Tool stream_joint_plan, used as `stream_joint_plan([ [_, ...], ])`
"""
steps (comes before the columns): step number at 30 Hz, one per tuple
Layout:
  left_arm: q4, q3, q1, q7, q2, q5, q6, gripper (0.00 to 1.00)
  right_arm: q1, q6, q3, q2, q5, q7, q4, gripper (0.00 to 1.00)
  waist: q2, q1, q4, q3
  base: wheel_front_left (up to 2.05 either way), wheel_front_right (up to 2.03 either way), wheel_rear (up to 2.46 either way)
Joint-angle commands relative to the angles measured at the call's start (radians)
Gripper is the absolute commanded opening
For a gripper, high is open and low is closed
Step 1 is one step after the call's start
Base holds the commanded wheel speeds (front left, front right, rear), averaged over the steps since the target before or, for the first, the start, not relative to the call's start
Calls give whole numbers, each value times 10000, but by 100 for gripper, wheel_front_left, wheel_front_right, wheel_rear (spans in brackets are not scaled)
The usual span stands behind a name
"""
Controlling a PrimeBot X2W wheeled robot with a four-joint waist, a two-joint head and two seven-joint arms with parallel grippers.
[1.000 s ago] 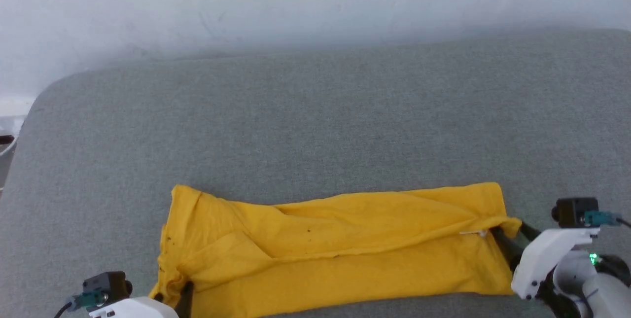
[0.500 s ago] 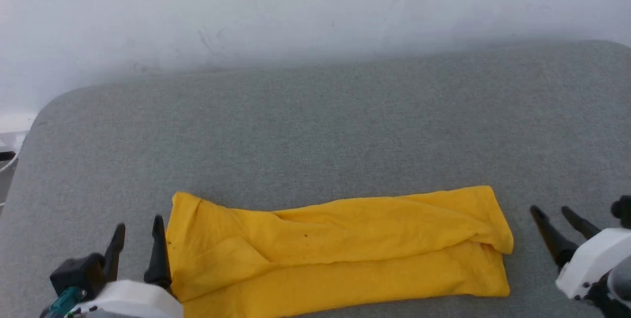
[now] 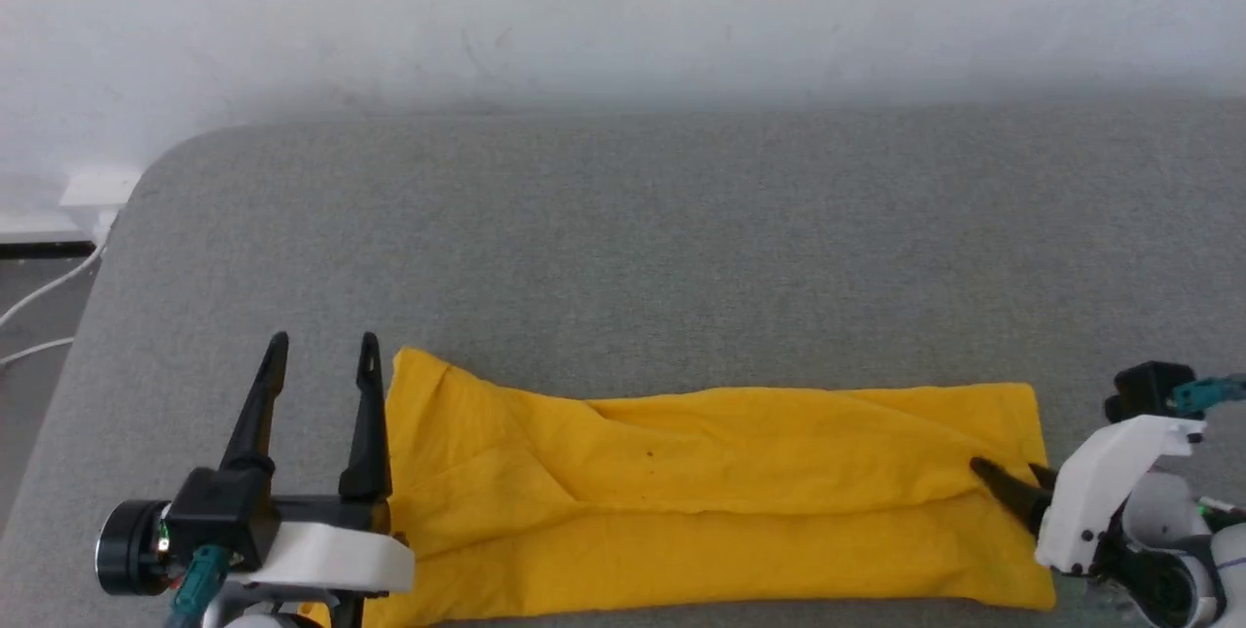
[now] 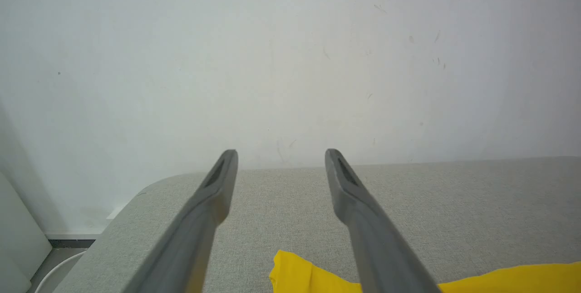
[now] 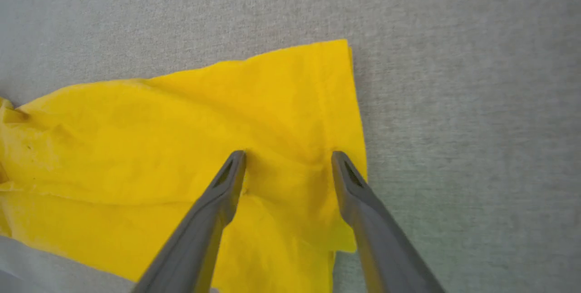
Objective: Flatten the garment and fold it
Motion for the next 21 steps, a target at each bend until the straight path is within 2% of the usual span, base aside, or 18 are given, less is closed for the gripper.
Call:
stream_joint_plan([
  [1, -94, 42, 48, -46, -53, 213, -102, 100, -124, -9, 50, 103, 135, 189, 207, 100, 0, 0, 148, 118, 0, 0, 0],
  [8, -362, 560, 186, -48, -348, 618, -559, 100, -73, -9, 471, 435, 802, 1442, 1341, 100, 0, 0, 380, 215, 0, 0, 0],
  [9, -390, 688, 205, -48, -409, 642, -609, 100, -47, -9, 539, 457, 873, 1661, 1474, 88, 0, 0, 396, 212, 0, 0, 0],
  [10, -389, 799, 239, -48, -440, 678, -681, 100, -23, -9, 573, 509, 979, 1884, 1600, 18, 0, 0, 403, 199, 0, 0, 0],
  [11, -355, 916, 284, -48, -470, 686, -751, 100, -9, -9, 586, 557, 1084, 2091, 1702, 0, 0, 0, 408, 190, 0, 0, 0],
  [16, -130, 1518, 524, -48, -639, 677, -1062, 100, -65, -9, 651, 600, 1244, 2550, 1854, 0, 0, 0, 390, 49, 0, 0, 0],
  [21, 241, 1821, 866, -48, -782, 586, -1369, 100, -238, -9, 811, 327, 1265, 2150, 1365, 0, 0, 0, 321, -208, 0, 0, 0],
])
